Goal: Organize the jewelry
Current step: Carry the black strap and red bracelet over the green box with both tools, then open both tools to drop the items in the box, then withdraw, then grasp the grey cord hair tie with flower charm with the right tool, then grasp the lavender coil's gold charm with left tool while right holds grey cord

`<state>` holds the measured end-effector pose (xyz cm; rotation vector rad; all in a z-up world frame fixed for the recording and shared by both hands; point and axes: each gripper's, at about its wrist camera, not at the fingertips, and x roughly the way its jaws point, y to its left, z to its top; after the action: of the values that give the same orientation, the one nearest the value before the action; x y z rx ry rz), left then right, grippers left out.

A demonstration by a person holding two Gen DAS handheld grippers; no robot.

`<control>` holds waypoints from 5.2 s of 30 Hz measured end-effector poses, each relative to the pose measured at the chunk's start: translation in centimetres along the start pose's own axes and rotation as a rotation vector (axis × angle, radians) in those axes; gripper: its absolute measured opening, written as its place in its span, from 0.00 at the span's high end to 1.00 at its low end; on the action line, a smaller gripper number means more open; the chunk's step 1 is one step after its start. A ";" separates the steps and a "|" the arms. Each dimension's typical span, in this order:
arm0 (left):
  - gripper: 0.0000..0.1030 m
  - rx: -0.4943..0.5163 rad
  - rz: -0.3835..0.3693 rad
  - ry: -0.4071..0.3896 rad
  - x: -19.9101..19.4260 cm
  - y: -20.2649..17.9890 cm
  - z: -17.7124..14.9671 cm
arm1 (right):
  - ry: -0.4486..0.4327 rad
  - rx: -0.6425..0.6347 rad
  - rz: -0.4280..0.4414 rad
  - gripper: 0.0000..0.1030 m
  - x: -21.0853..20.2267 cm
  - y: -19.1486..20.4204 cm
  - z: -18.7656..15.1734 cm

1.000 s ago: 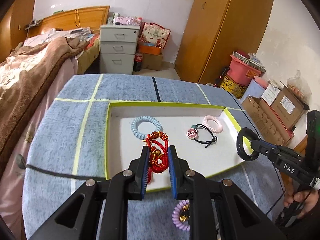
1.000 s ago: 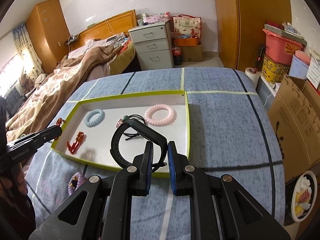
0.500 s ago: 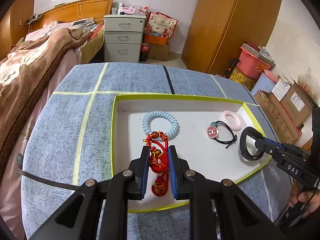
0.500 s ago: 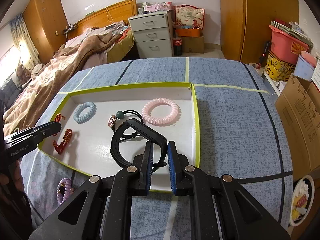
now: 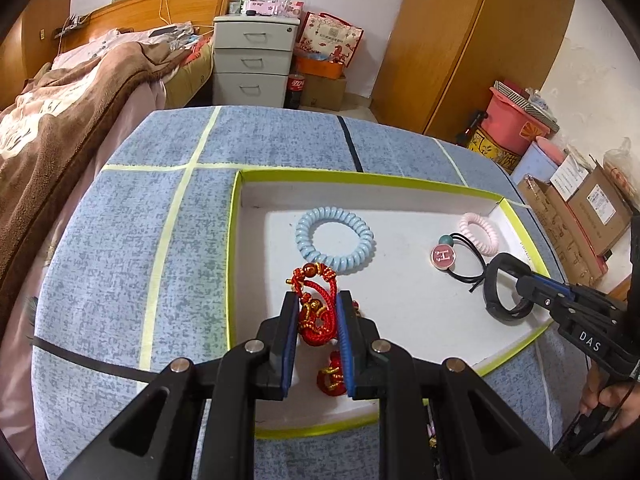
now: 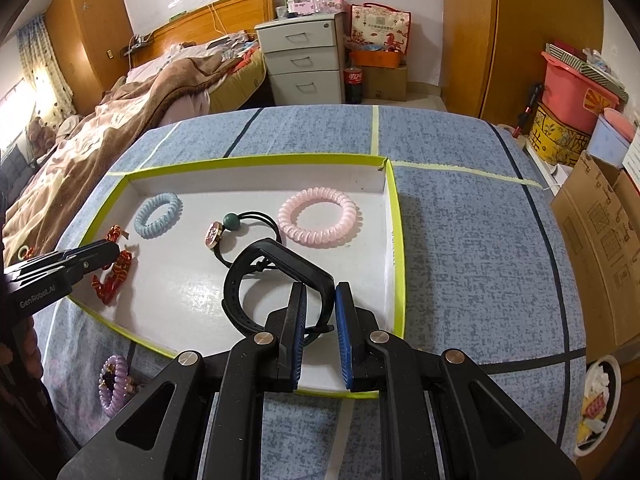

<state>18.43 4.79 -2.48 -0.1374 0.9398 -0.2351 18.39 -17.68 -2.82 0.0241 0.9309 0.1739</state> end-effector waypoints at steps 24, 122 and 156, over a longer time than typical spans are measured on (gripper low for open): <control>0.65 0.019 -0.010 0.003 0.3 -0.5 0.1 | -0.002 0.001 -0.008 0.83 0.2 -0.2 0.3; 0.52 -0.012 0.002 -0.095 -8.8 1.2 -11.2 | 0.029 -0.239 0.095 0.90 -2.6 9.4 -8.9; 0.52 0.092 -0.028 -0.026 -5.6 -4.4 -9.6 | 0.002 -0.177 -0.010 0.95 -4.6 3.2 -9.9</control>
<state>6.83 1.89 -2.74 -0.0692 0.9005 -0.3013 7.32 -15.81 -4.78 -0.1441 0.9147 0.2468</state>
